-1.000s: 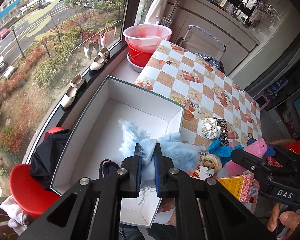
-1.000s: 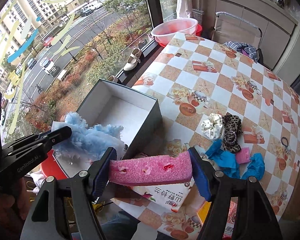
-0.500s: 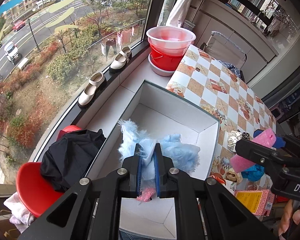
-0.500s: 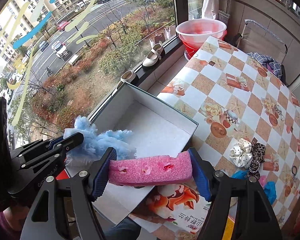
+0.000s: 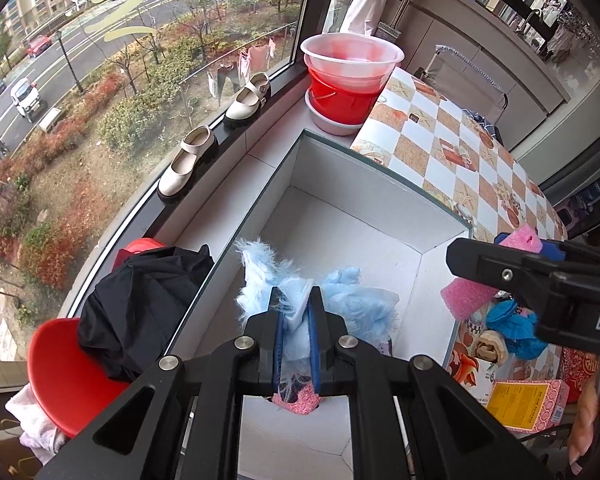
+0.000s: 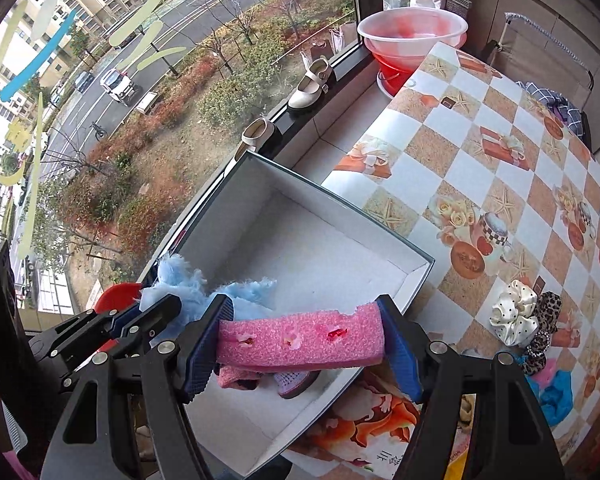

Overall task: Organize soft objects
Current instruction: 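Open the left gripper inside the box while the right gripper releases the sponge beside it, then withdraw both grippers from the box back toward the remaining items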

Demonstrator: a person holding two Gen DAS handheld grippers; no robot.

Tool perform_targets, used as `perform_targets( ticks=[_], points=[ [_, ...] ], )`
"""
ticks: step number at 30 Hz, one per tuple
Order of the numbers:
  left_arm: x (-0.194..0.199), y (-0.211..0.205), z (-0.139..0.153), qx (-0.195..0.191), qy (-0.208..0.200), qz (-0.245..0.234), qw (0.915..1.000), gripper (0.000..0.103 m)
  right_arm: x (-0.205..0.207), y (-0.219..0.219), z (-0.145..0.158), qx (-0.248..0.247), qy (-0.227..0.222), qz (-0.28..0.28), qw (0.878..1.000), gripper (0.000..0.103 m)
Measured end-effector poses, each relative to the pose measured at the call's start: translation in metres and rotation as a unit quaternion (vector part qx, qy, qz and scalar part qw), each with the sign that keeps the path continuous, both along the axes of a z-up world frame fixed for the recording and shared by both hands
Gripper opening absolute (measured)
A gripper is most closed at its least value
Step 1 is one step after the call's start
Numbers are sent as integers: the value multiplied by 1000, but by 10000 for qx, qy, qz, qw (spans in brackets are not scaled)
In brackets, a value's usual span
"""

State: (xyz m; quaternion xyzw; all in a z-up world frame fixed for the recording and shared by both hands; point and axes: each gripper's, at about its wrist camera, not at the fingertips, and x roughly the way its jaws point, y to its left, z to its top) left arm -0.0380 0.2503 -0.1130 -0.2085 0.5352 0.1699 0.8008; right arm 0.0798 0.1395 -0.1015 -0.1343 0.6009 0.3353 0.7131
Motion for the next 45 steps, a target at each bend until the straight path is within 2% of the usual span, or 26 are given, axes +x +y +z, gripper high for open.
perform_targets(
  ticks=[19,22,25,26,28,30,36,45],
  points=[
    [5,-5,-33,8,383,-142,9992,12,8,15,-68,-261,644,-71,9976,74],
    [4,-9,-42,-91,485,-227,9985,12,7,13,-82,-393,850,-72,9956,75],
    [-1,-15,-47,-179,502,-339,9980,12,3,7,-93,-523,1005,-83,9935,84],
    [-1,-19,-49,-183,531,-390,9977,14,1,5,-94,-532,999,-53,9936,84],
    [-4,-25,-53,-270,596,-489,9967,34,-3,3,-94,-593,941,52,9938,84],
    [-7,-33,-56,-282,647,-535,9961,43,-6,1,-95,-681,939,112,9932,84],
    [-10,-59,-59,-310,714,-796,9938,45,-11,-13,-94,-760,953,233,9923,84],
    [-15,-93,-70,-747,865,-1200,9862,45,-7,-35,-88,-718,960,263,9924,84]
  ],
)
